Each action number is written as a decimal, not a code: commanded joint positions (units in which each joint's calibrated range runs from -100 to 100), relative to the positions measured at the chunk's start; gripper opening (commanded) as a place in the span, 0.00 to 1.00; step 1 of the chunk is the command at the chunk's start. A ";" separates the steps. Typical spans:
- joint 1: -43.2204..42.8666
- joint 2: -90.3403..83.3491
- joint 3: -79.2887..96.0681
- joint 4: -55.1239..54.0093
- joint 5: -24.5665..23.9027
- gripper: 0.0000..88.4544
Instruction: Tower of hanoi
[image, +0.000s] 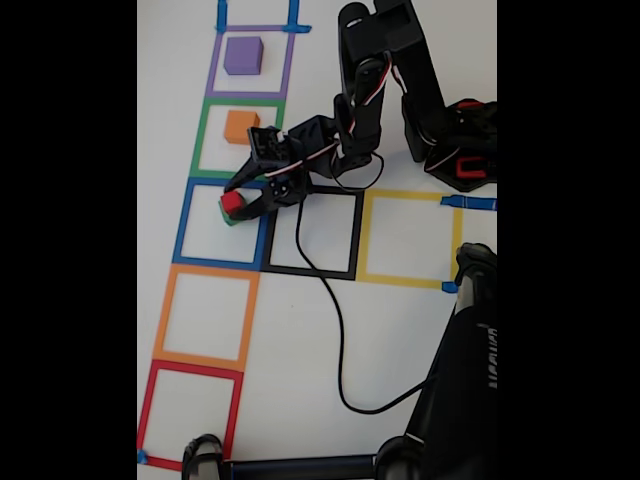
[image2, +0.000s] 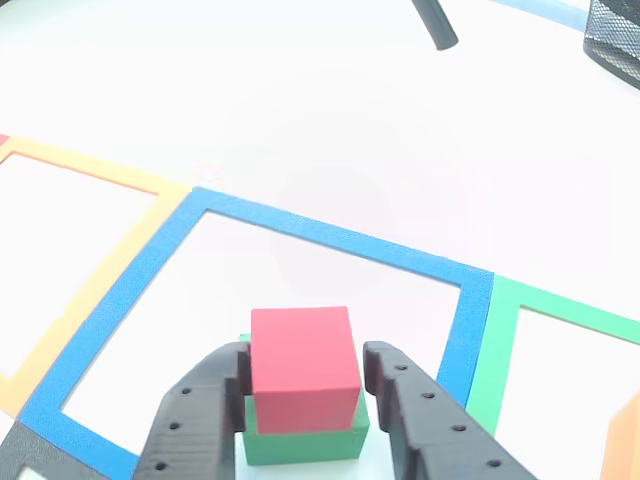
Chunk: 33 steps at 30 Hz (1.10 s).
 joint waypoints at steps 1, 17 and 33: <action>-0.87 -2.30 0.75 -1.01 0.36 0.07; -1.06 -9.08 3.30 0.45 0.36 0.04; 8.43 -54.70 -7.25 67.74 0.36 0.03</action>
